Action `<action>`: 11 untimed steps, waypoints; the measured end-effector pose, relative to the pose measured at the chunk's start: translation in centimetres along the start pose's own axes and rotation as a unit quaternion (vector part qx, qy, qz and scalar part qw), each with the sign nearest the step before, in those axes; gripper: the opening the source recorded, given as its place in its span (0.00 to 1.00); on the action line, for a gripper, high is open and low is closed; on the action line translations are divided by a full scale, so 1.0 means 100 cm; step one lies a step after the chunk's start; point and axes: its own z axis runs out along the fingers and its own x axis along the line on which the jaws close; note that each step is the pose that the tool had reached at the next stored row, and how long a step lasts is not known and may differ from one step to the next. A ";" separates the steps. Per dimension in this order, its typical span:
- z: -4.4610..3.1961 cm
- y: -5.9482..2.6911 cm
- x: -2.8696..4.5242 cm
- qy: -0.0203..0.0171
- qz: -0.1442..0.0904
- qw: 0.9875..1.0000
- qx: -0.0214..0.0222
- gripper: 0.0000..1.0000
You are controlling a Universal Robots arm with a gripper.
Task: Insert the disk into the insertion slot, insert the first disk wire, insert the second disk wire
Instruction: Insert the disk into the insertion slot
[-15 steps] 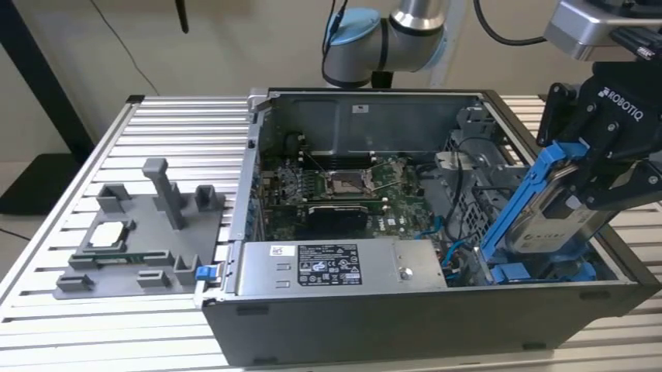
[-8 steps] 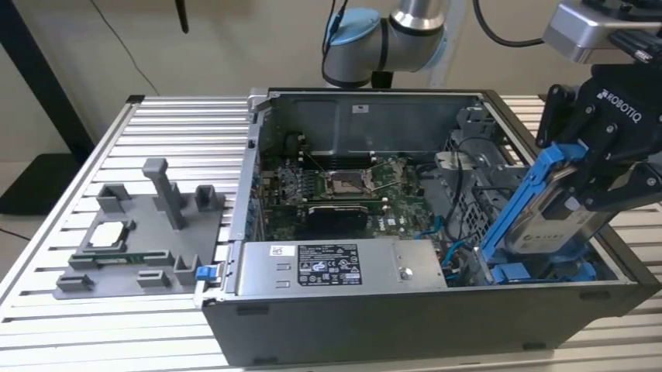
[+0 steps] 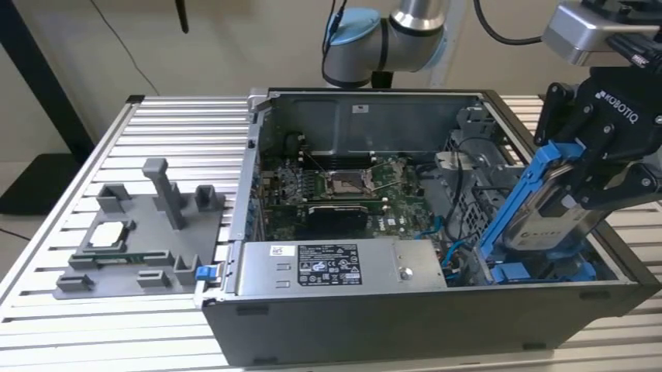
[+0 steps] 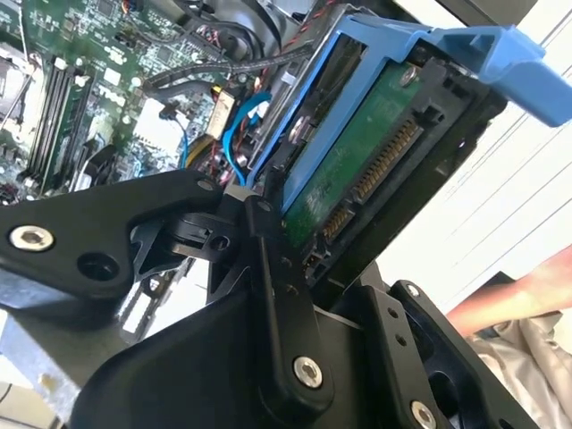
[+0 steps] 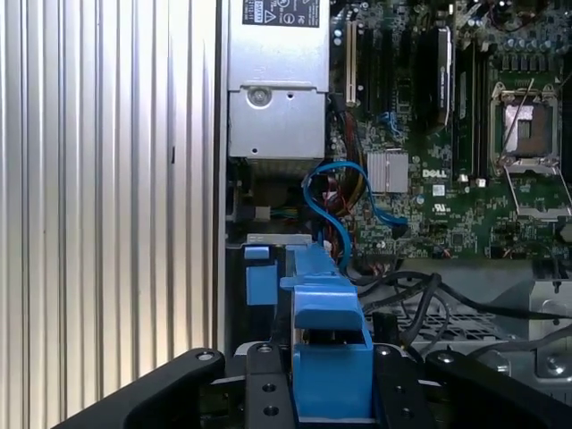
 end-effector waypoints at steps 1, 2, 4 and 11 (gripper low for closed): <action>0.0000 -0.0008 0.0003 0.000 0.000 1.000 0.000 0.00; 0.0000 -0.0021 0.0007 -0.001 0.000 1.000 0.000 0.00; -0.0003 -0.0046 0.0024 0.000 0.000 1.000 0.000 0.00; 0.0021 -0.0051 0.0053 0.000 0.000 1.000 -0.004 0.00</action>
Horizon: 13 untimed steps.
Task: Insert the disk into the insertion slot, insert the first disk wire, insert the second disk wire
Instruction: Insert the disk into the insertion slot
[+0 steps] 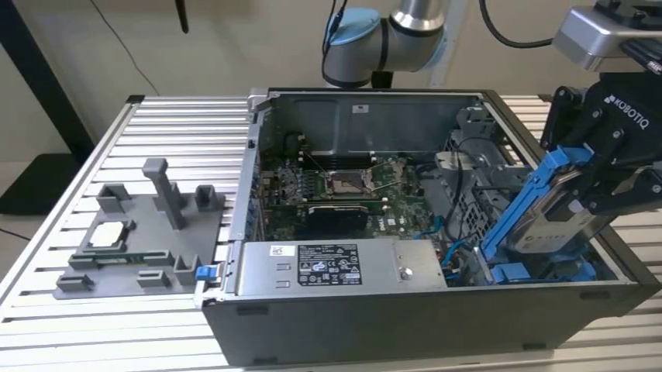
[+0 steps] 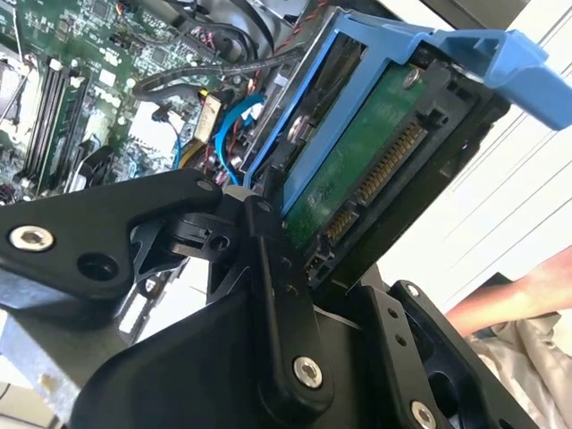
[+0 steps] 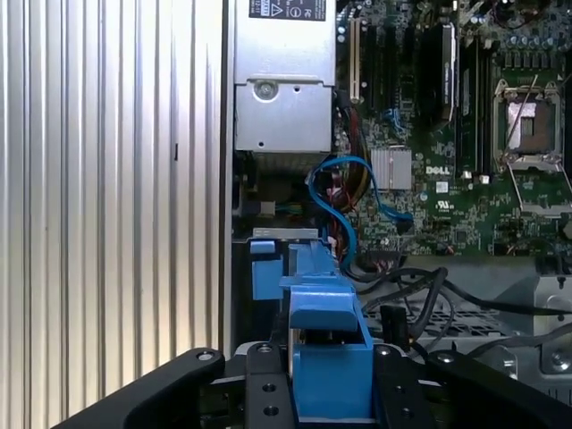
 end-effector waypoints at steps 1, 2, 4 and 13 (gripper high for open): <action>0.0013 -0.0001 0.0001 0.000 0.000 1.000 -0.001 0.00; 0.0027 -0.0002 0.0002 0.000 0.000 1.000 -0.001 0.00; 0.0059 -0.0004 0.0003 0.000 -0.001 1.000 -0.001 0.00; 0.0221 -0.0012 0.0007 0.000 -0.003 1.000 -0.001 0.00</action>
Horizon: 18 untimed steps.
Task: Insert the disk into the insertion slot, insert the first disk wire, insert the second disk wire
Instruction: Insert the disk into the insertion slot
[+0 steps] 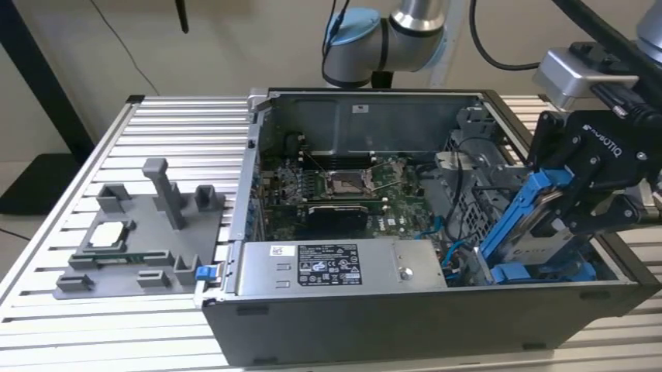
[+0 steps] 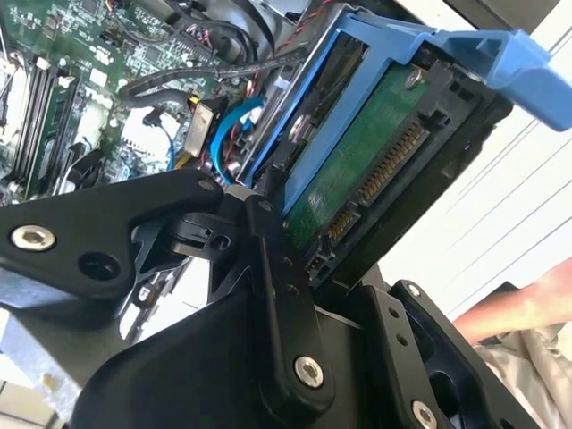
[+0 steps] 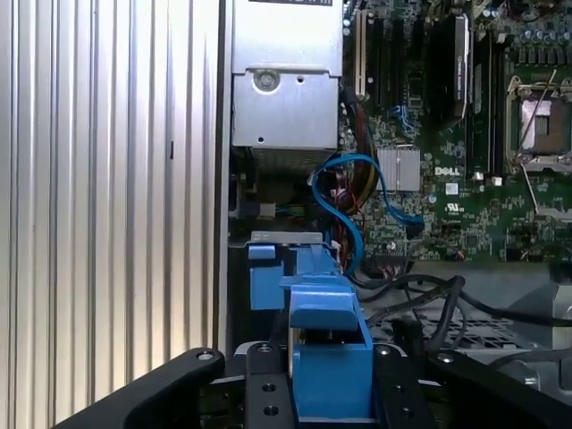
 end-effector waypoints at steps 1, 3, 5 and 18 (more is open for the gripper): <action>0.0017 0.0000 -0.0004 0.000 0.000 1.000 0.000 0.00; 0.0057 0.0001 -0.0023 0.000 0.000 1.000 0.000 0.00; 0.0095 0.0002 -0.0045 0.000 -0.001 1.000 0.000 0.00; 0.0065 0.0005 -0.0104 -0.001 -0.001 1.000 0.001 1.00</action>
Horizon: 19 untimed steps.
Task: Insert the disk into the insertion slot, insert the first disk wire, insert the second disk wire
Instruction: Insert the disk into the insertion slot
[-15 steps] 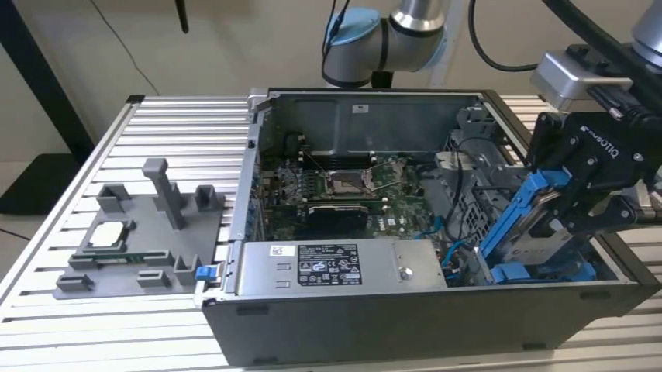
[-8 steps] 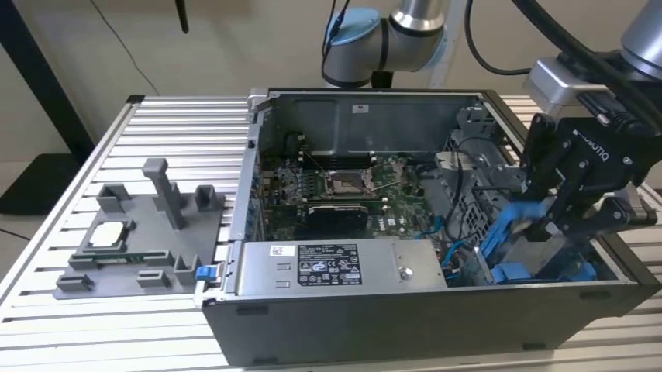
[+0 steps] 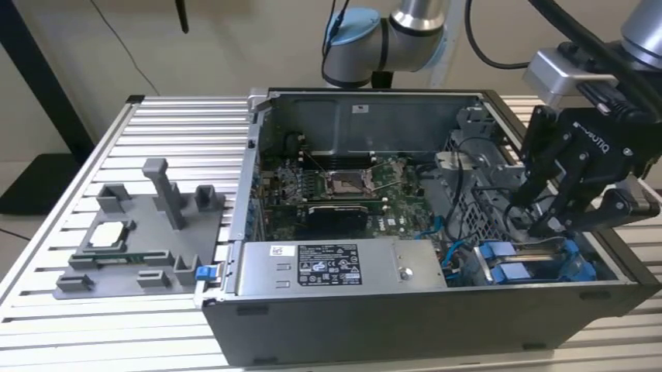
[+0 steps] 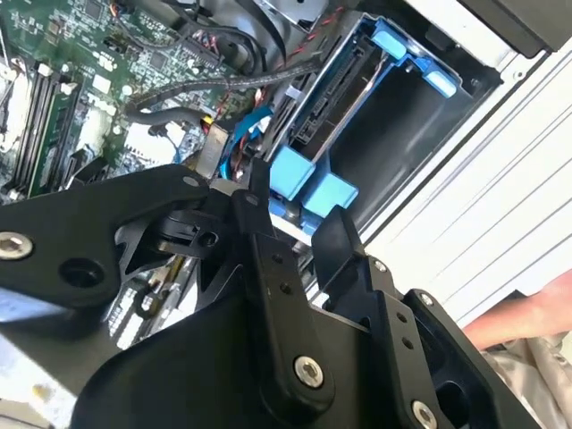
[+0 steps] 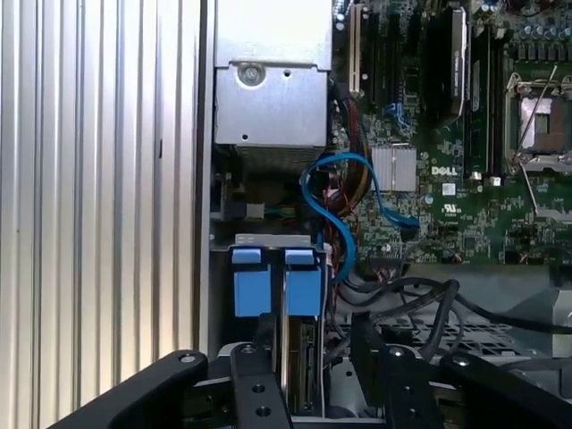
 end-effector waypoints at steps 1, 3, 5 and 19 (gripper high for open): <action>-0.0019 0.0002 -0.0011 -0.001 0.000 1.000 0.000 1.00; -0.0063 0.0006 -0.0028 -0.002 0.000 1.000 0.001 1.00; -0.0091 0.0009 -0.0051 -0.003 0.000 1.000 0.002 1.00; -0.0029 0.0159 -0.0183 -0.015 -0.004 0.999 0.042 1.00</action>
